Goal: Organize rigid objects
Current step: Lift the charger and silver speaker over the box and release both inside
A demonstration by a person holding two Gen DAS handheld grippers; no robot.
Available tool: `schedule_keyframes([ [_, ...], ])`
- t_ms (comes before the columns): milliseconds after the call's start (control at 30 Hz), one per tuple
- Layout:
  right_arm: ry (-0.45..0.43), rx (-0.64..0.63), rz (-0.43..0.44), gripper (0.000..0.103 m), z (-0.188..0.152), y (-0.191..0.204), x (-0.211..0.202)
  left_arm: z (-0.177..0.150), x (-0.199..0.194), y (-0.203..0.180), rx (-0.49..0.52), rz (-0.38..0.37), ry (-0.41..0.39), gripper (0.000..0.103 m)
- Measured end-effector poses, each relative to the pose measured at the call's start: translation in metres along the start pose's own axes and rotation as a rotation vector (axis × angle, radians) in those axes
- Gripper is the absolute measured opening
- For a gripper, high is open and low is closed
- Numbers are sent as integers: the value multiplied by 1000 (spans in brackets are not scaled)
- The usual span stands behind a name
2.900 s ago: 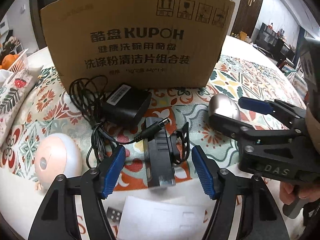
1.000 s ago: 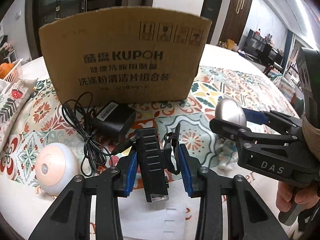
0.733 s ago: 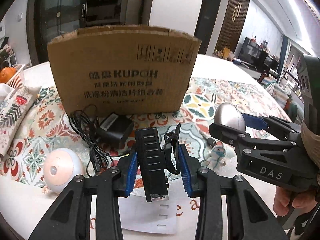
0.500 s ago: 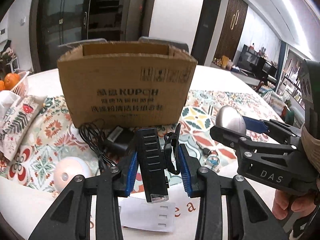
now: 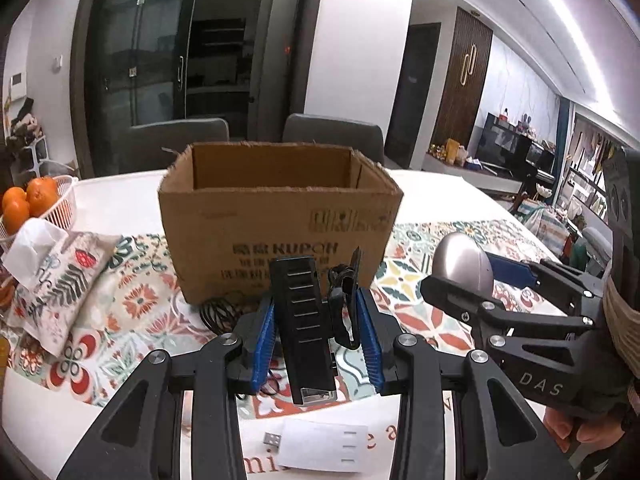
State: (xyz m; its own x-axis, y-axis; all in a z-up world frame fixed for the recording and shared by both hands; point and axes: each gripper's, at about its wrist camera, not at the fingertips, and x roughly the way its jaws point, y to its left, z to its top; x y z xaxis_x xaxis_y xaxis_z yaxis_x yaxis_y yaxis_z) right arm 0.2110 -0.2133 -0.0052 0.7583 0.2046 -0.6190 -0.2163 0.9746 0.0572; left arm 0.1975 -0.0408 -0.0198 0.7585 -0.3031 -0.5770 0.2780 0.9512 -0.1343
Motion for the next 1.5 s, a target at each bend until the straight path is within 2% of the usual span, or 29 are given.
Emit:
schedule_keyframes([
  [800,-90,28,29,62,60,21,6,59,-5,33,8,31,-98,38],
  [1233,-93,30,32,62,89,24,15,91,3,44,31,56,-99,38],
  [1500,-72,53,23,62,102,16,28,113,19,41,52,68,-66,38],
])
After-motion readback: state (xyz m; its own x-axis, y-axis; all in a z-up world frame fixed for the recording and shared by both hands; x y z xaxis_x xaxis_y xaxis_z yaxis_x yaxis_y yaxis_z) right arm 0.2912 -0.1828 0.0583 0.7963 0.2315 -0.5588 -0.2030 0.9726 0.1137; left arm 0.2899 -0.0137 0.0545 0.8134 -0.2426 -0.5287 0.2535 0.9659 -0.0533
